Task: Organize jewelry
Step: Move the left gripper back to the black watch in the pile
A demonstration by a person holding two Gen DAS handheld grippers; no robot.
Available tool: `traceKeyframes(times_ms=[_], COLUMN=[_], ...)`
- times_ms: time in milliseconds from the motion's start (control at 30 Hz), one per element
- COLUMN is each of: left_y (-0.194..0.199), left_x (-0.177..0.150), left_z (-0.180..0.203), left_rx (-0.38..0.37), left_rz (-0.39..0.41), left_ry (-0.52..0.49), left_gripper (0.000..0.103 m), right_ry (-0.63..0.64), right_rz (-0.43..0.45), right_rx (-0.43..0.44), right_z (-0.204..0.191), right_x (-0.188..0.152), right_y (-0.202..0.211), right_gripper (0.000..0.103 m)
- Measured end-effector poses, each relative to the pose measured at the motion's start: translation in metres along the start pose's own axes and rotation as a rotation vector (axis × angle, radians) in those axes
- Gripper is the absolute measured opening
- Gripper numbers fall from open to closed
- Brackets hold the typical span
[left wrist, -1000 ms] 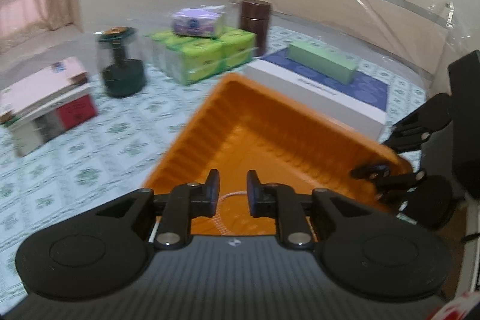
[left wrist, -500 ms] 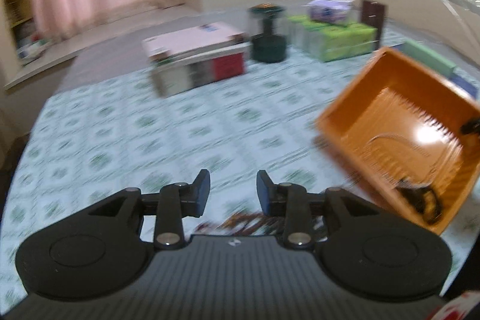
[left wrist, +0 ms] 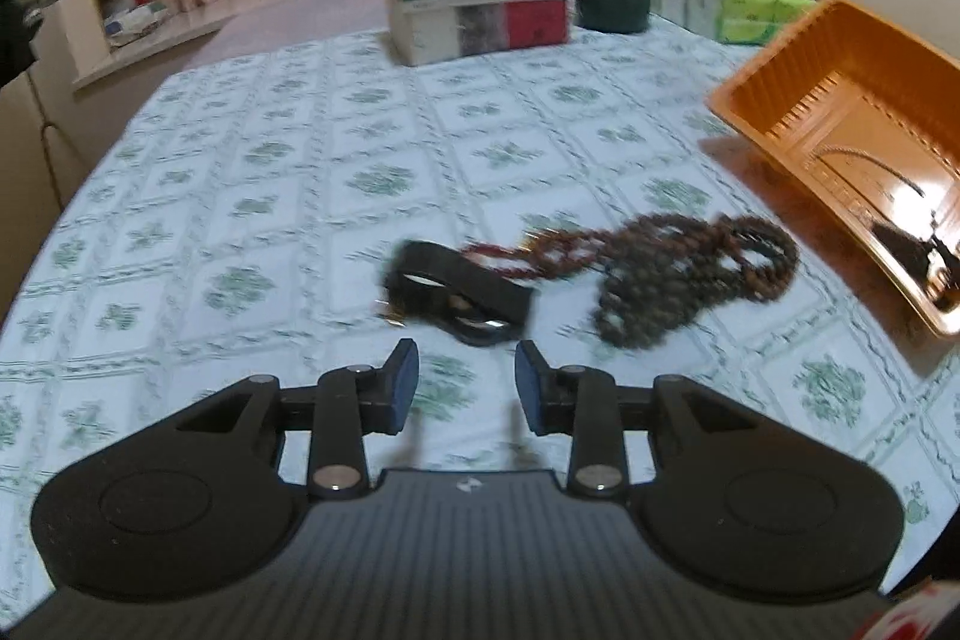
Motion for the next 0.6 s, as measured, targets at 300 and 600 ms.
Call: traceKeyframes(times_ms=[300, 600], left_y=[-0.022, -0.04], left_x=[0.003, 0.023], left_z=[0.028, 0.0], left_rx=[0.033, 0.025], left_rz=[0.012, 0.04], left_ry=[-0.065, 0.153], left_gripper=[0.032, 0.042], right_ry=[0.001, 0.002], right_rz=[0.0, -0.004], right_rx=[0.001, -0.001], right_z=[0.0, 0.0], right_x=[0.0, 0.001], right_y=[0.0, -0.002], right_gripper=[0.006, 0.006])
Point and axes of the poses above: each gripper's, at about its wrist camera, not at the fingertips, and y roughly against the way its jaws point, z to its right, x to its top, the point moved 2 cm from there along -y, roughly the way its jaws point, and after that the axes turned 10 degrees about -z, right-handed, at the moved point
